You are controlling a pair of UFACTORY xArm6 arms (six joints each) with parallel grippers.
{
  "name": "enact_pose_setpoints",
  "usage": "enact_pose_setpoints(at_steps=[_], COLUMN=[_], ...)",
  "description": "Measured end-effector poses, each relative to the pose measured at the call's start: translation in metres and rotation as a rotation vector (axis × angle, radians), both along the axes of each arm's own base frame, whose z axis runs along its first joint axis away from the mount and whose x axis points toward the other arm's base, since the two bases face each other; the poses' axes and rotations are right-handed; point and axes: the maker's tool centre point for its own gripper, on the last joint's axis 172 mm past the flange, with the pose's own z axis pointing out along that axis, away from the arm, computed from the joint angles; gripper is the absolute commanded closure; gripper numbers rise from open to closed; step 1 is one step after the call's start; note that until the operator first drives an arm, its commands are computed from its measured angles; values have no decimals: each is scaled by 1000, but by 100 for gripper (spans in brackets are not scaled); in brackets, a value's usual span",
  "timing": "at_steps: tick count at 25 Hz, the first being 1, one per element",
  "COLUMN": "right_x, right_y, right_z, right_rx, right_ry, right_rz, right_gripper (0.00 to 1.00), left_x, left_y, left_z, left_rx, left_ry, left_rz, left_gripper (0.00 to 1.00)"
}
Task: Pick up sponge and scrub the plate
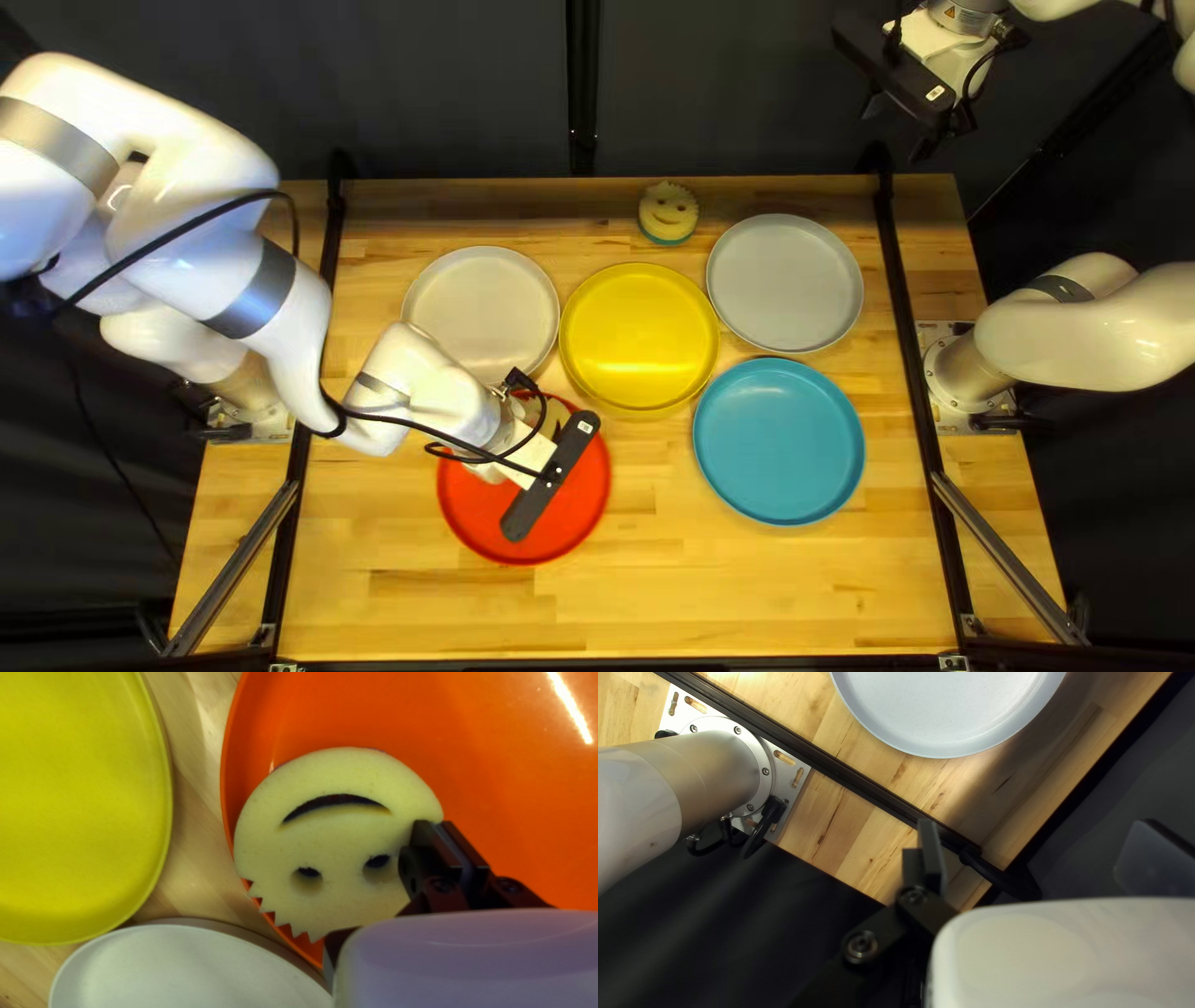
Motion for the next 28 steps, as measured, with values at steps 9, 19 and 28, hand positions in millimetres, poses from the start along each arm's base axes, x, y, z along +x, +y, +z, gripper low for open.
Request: enact_pose_setpoints(at_steps=[9, 19, 28], right_x=[0, 0, 0], right_y=[0, 0, 0], right_z=[0, 0, 0], right_rx=[0, 0, 0], right_ry=[0, 0, 0], right_rz=[0, 0, 0], right_gripper=[0, 0, 0], left_x=[-64, -34, 37], left_y=[-26, -29, -27], left_z=[1, -3, 0], left_rx=[-1, 3, 4], left_ry=[35, 46, 16], left_rz=[34, 24, -50], left_gripper=[100, 100, 100])
